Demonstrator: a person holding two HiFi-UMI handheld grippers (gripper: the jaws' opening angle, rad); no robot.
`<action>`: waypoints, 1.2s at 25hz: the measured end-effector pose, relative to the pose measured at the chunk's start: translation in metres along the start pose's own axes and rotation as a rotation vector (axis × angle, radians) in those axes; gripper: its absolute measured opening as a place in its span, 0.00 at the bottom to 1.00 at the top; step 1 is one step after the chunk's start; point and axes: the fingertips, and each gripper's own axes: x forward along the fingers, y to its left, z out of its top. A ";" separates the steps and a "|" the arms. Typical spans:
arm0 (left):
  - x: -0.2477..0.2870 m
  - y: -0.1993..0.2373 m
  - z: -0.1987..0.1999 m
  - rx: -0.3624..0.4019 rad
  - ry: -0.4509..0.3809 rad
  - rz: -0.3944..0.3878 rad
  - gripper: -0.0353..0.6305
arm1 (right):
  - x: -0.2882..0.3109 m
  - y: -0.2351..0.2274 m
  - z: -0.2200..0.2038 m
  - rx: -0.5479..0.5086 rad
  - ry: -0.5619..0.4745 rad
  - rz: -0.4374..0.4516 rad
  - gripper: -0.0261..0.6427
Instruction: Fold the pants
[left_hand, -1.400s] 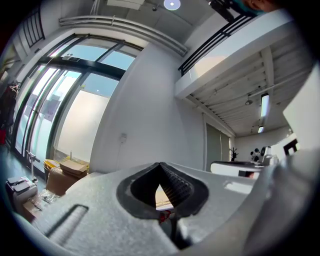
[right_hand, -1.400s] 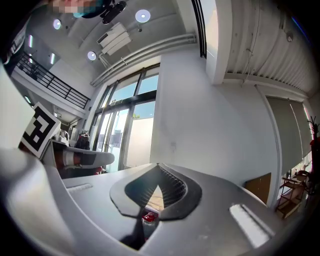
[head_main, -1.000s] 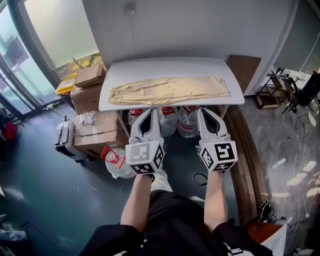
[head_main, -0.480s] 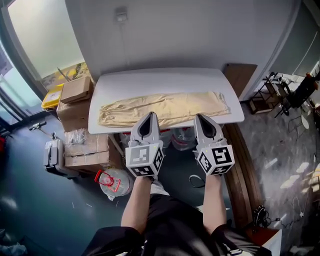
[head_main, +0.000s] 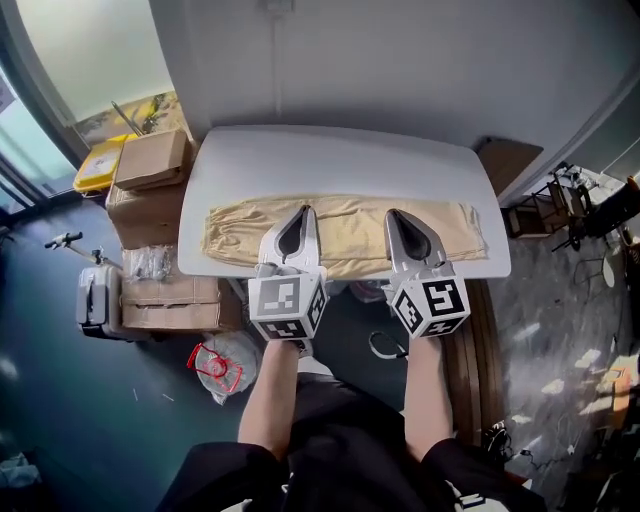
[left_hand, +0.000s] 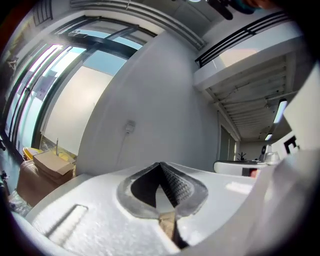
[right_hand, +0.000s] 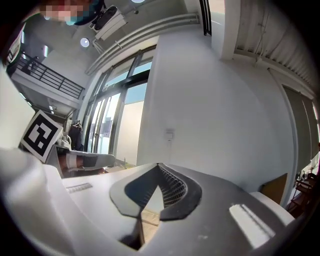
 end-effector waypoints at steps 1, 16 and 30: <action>0.006 0.010 -0.001 -0.003 0.006 0.009 0.06 | 0.013 0.002 -0.002 -0.001 0.004 0.009 0.05; 0.073 0.027 -0.035 -0.030 0.096 -0.009 0.06 | 0.063 -0.053 -0.043 0.059 0.068 -0.049 0.05; 0.128 -0.031 -0.055 0.036 0.155 -0.046 0.06 | 0.053 -0.133 -0.057 0.049 0.072 -0.092 0.05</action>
